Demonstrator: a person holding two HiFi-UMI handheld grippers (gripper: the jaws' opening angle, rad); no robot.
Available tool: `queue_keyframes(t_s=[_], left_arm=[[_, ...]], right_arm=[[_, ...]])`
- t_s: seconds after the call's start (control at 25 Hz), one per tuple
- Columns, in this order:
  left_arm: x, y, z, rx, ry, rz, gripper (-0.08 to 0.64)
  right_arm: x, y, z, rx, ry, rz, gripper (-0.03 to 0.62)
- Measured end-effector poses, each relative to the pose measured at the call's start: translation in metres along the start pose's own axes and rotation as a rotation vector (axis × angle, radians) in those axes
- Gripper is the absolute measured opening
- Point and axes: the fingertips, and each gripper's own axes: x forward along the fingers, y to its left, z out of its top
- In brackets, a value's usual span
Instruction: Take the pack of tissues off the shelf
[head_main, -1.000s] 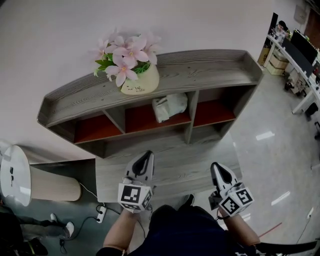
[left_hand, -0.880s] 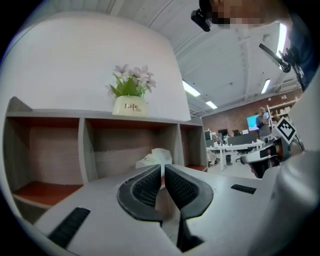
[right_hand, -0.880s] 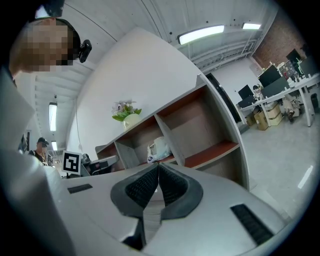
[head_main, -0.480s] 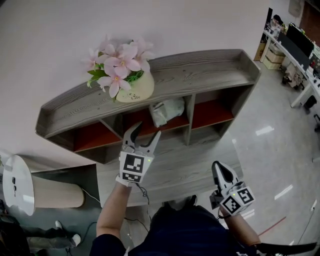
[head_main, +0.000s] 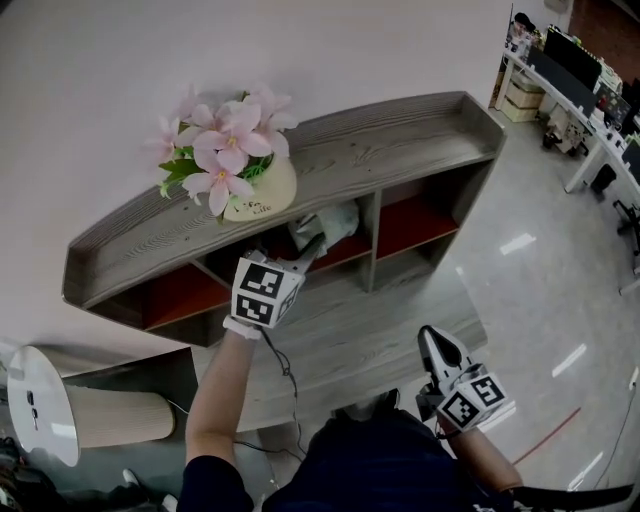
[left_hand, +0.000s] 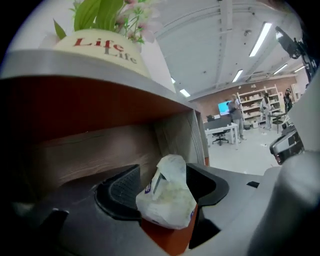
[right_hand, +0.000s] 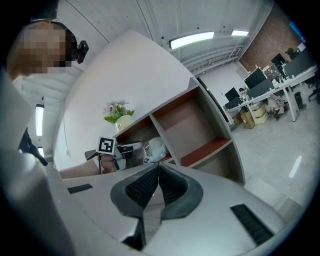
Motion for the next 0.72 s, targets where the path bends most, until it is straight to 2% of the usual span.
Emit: queue_keyframes(t_s=[0.16,0.32,0.52,0.72], left_arm=[[0.021,0.01,0.003,0.017,0.017,-0.041,0.295],[0.038,0.004,-0.001,0.137,0.062,-0.061,0.271],[0.051,-0.003,-0.016,0.085,0.117,-0.1,0.236],[0.06,0.004,-0.021,0.087,0.146,-0.082,0.116]], right_arm=[[-0.002,0.0,-0.006,0.029,0.002,-0.023,0.012],[-0.005,-0.003,-0.008,0.047,-0.007,-0.049,0.012],[-0.014,-0.008,-0.009,0.063,-0.021,-0.079,0.012],[-0.017,-0.013,-0.009,0.103,-0.035,-0.088,0.012]])
